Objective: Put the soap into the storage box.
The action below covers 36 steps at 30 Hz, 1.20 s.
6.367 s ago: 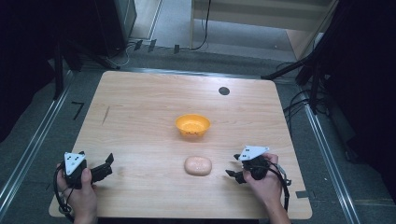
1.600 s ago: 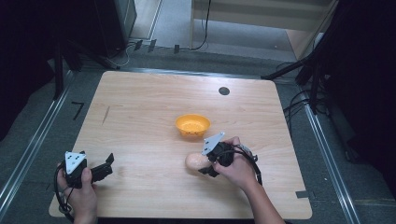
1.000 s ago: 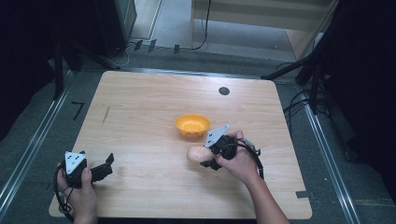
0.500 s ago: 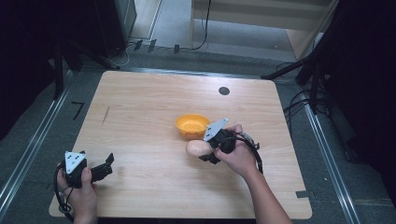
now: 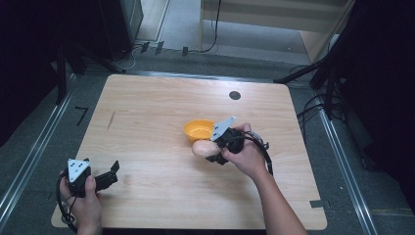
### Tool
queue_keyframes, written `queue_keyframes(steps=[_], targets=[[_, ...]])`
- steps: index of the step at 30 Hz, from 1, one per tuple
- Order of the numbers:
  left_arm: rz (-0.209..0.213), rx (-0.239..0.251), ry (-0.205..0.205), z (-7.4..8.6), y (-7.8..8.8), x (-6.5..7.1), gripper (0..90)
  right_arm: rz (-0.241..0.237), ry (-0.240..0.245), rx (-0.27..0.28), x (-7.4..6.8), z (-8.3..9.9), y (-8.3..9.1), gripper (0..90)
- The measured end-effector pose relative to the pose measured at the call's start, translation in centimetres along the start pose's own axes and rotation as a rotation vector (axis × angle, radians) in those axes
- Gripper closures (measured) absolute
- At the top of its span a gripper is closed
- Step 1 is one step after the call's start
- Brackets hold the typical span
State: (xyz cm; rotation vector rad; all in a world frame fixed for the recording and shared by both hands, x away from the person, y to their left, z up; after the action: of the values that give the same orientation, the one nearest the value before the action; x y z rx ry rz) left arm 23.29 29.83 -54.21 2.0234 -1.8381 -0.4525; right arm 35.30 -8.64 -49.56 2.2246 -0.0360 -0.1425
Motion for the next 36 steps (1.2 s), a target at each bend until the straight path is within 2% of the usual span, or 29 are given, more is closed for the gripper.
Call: queue_keyframes(steps=[7, 26, 31, 33, 36], targets=[[0.003, -0.002, 0.002, 0.0, 0.0, 0.0, 0.1, 0.008, -0.019, 0.006, 0.8, 0.1, 0.1, 33.6], [0.001, -0.003, 0.001, 0.0, 0.0, 0.0, 0.1, 0.005, -0.054, 0.048, 1.7, 0.5, 0.6, 33.6], [0.003, -0.002, 0.001, 0.0, -0.1, 0.0, 0.1, 0.016, -0.041, 0.029, 2.0, 0.3, 1.0, 33.6], [0.002, -0.004, 0.002, 0.0, 0.0, 0.0, 0.1, 0.014, -0.054, 0.051, 2.5, 0.0, 1.3, 33.6], [0.003, -0.005, 0.002, 0.0, 0.0, 0.0, 0.1, 0.012, -0.055, 0.039, 2.9, -0.1, 1.3, 33.6]])
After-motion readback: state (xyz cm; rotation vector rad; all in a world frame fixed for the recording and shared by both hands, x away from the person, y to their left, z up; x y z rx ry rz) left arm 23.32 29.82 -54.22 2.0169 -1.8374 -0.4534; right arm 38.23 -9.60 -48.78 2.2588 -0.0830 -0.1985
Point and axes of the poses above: each handheld gripper's, and its own axes: y roughly backward along the jaws, z roughly out of its underside, x roughly to its right, the point moved 4 cm from there along -y, roughly forward along the jaws, and after that the axes turned 9 degrees about -z, right-handed, at the moved point
